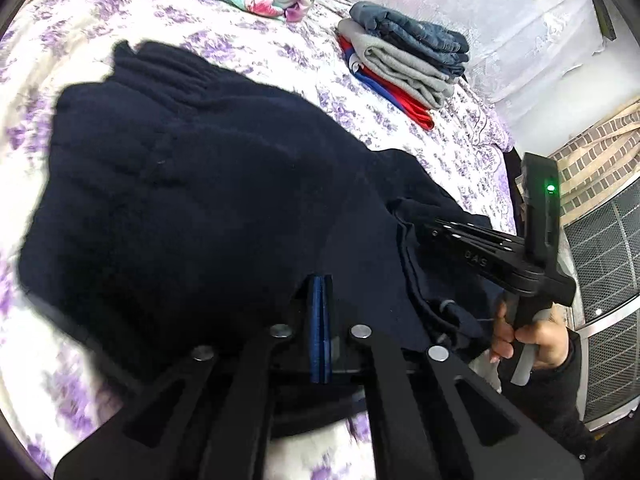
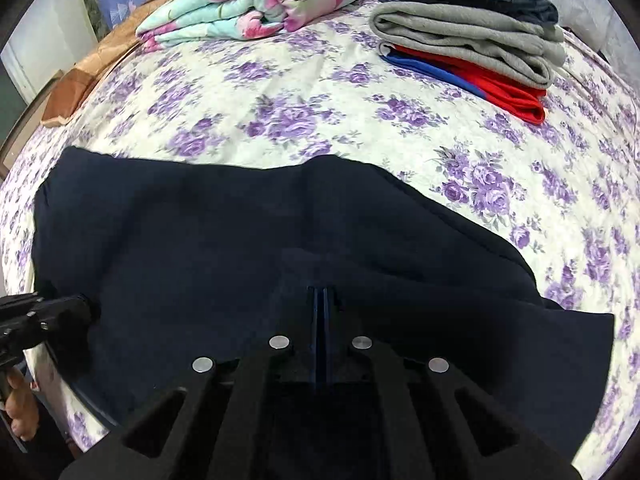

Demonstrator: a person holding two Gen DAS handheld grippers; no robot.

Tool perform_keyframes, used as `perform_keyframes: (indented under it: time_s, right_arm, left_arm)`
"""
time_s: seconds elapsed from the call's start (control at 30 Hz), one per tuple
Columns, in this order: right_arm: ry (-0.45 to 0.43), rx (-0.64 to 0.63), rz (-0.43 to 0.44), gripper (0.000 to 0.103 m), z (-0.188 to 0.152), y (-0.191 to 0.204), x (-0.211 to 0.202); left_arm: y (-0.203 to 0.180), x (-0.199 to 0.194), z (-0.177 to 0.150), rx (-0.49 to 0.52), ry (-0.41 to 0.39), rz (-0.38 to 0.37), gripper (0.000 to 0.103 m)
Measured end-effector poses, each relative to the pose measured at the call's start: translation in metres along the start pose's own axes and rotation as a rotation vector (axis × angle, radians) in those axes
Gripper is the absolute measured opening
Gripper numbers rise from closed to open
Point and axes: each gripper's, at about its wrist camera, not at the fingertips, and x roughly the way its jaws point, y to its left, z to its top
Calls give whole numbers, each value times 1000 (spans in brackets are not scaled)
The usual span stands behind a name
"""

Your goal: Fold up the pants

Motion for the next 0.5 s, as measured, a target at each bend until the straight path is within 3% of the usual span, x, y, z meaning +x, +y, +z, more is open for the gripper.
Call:
perform_keyframes:
  time_s: [0.03, 0.07, 0.1, 0.13, 0.17, 0.2, 0.23, 0.27, 0.37, 0.5]
  right_arm:
    - [-9, 2, 42, 7, -2, 2, -11]
    - [-29, 2, 82, 7, -5, 4, -23]
    - [-63, -3, 115, 7, -10, 5, -39]
    - [-108, -8, 143, 9, -17, 7, -58]
    - [-144, -12, 168, 11, -25, 7, -75]
    - [-172, -14, 197, 26, -33, 6, -88]
    - [-208, -12, 231, 47, -45, 4, -103]
    - [-236, -7, 245, 54, -56, 3, -113]
    - [-266, 20, 293, 55, -89, -6, -129]
    - [-235, 83, 324, 55, -120, -19, -128]
  left_arm:
    - [-1, -10, -2, 4, -13, 3, 4]
    - [-3, -27, -4, 10, -48, 13, 13]
    - [-4, -43, -7, 11, -83, 21, 37]
    - [-4, -60, -11, 6, -125, 32, 53]
    - [-3, -81, -16, -10, -181, 47, 80]
    - [0, -100, -23, -31, -235, 55, 88]
    - [2, -112, -28, -44, -262, 53, 88]
    - [7, -124, -37, -67, -285, 48, 89]
    - [25, -135, -57, -162, -321, 26, 89]
    - [52, -108, -71, -301, -283, -91, 89]
